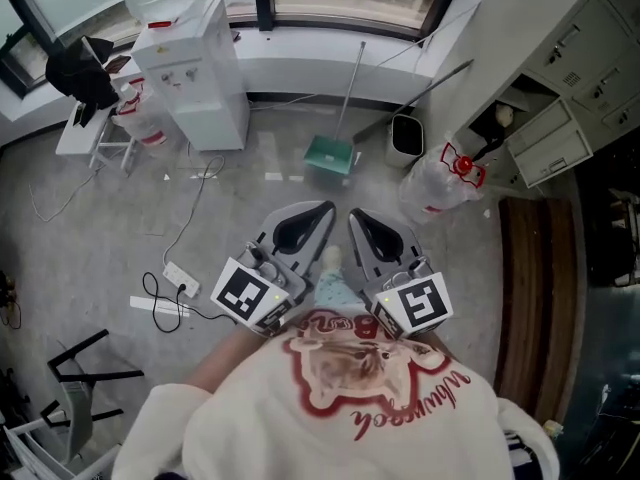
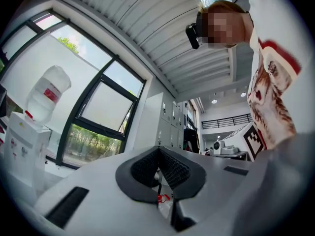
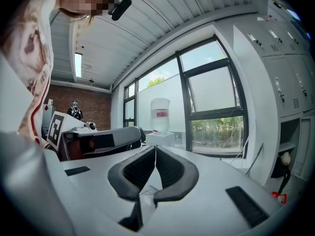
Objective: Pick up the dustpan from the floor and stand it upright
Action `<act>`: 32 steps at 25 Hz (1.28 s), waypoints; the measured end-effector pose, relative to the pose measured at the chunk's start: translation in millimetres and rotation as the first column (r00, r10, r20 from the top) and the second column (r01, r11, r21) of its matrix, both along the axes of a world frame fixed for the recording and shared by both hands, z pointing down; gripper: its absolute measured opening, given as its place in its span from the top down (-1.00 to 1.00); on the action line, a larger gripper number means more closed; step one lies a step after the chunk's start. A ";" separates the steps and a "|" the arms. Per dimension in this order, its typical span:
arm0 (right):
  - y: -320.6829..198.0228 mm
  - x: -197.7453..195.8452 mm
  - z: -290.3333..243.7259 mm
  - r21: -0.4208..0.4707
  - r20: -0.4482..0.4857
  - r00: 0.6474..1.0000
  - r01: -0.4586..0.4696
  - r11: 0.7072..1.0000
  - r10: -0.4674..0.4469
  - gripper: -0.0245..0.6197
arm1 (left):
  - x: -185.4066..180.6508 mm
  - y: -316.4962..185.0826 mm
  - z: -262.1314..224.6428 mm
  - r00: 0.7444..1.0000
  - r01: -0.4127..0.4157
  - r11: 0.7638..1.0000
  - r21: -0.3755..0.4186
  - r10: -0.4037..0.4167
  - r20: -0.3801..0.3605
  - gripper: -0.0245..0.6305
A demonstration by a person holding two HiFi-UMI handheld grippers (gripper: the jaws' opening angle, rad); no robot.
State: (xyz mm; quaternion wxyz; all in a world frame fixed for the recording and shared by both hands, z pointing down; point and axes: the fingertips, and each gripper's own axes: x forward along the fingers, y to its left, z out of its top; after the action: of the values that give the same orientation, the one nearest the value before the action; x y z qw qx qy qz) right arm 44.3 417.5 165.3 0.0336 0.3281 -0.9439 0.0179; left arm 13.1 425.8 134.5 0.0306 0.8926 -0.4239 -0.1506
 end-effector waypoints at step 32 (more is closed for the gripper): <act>-305.9 57.2 20.1 -0.097 0.054 0.996 -0.063 0.993 0.068 0.85 | 42.4 -301.9 13.4 0.999 -0.010 0.998 -0.061 0.012 0.032 0.86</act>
State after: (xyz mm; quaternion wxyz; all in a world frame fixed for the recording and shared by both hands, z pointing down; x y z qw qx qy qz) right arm 101.5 111.6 185.4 0.0215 0.3562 -0.9313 0.0733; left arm 55.6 123.9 147.9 0.0518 0.8959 -0.4239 -0.1229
